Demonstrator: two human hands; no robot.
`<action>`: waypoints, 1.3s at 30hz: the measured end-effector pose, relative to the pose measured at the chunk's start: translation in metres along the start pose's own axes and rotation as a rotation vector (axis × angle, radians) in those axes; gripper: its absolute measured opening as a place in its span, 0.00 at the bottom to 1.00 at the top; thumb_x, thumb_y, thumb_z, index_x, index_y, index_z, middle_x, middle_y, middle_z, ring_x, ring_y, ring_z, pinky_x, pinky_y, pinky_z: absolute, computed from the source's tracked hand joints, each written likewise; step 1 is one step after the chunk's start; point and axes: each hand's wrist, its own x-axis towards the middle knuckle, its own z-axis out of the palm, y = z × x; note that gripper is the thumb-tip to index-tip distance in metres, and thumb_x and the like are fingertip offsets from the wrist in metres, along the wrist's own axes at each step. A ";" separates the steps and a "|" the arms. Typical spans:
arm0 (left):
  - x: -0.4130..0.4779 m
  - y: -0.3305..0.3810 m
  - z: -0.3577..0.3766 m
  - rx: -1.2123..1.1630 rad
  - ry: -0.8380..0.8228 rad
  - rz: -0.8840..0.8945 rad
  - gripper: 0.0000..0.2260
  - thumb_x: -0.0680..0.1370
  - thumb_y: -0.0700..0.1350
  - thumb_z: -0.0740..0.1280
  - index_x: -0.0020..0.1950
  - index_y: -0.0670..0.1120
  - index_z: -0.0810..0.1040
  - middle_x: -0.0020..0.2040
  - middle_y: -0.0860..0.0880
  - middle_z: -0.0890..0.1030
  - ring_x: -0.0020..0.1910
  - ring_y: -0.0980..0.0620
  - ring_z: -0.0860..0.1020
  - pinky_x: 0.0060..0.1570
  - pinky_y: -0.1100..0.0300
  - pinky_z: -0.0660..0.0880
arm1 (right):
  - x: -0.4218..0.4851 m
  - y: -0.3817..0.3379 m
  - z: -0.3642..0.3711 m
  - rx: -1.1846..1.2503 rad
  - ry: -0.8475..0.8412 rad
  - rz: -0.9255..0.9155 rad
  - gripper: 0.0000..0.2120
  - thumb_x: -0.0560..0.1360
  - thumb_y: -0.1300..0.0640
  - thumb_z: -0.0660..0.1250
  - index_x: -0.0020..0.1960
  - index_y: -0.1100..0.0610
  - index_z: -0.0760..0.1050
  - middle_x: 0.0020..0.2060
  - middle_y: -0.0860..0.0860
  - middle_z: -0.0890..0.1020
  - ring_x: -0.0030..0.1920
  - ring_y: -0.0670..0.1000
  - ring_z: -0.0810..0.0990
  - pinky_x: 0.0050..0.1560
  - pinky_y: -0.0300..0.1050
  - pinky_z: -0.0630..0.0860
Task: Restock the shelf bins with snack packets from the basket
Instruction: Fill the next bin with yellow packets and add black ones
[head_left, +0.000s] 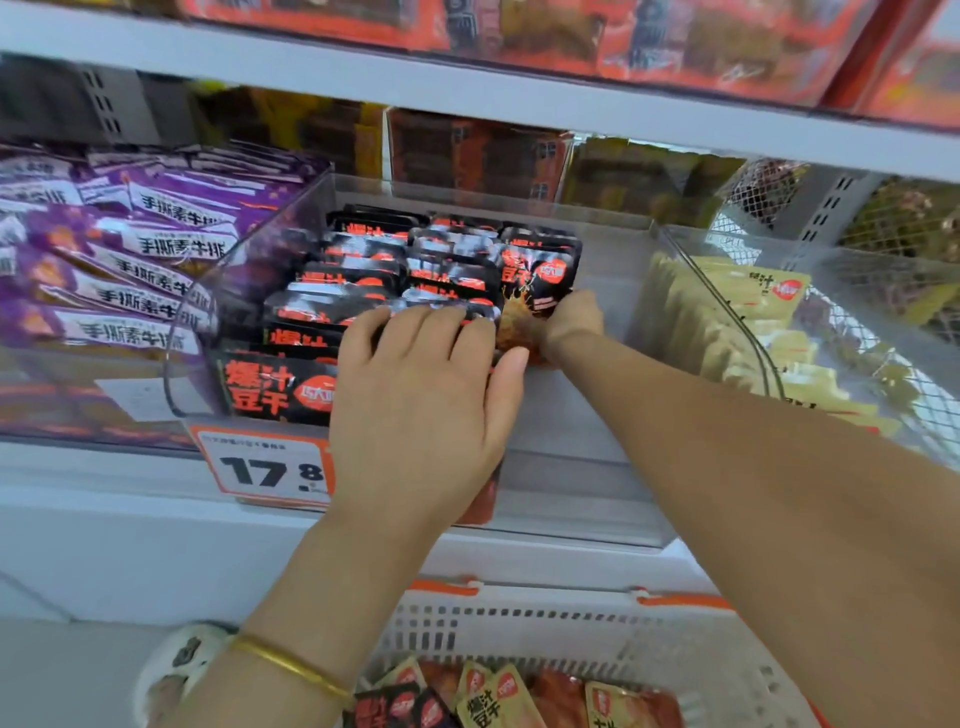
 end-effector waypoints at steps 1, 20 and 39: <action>0.000 0.000 0.000 -0.003 0.007 0.001 0.22 0.82 0.53 0.49 0.52 0.45 0.80 0.51 0.48 0.82 0.52 0.44 0.78 0.58 0.50 0.64 | 0.002 -0.001 -0.002 0.023 -0.033 0.016 0.24 0.70 0.56 0.75 0.60 0.62 0.69 0.59 0.59 0.77 0.57 0.57 0.78 0.55 0.50 0.78; -0.127 0.039 -0.017 -0.117 -0.560 0.057 0.17 0.73 0.48 0.54 0.48 0.43 0.80 0.47 0.46 0.81 0.46 0.42 0.76 0.42 0.49 0.73 | -0.227 0.155 -0.023 -0.146 -0.731 -0.188 0.04 0.75 0.62 0.66 0.43 0.55 0.72 0.37 0.51 0.80 0.33 0.48 0.81 0.35 0.44 0.76; -0.152 0.051 0.026 0.024 -1.041 -0.021 0.11 0.80 0.49 0.55 0.55 0.46 0.73 0.57 0.48 0.76 0.57 0.48 0.70 0.54 0.53 0.70 | -0.230 0.294 0.081 -0.220 -0.736 0.038 0.08 0.74 0.58 0.70 0.52 0.58 0.78 0.49 0.49 0.80 0.53 0.52 0.77 0.50 0.36 0.73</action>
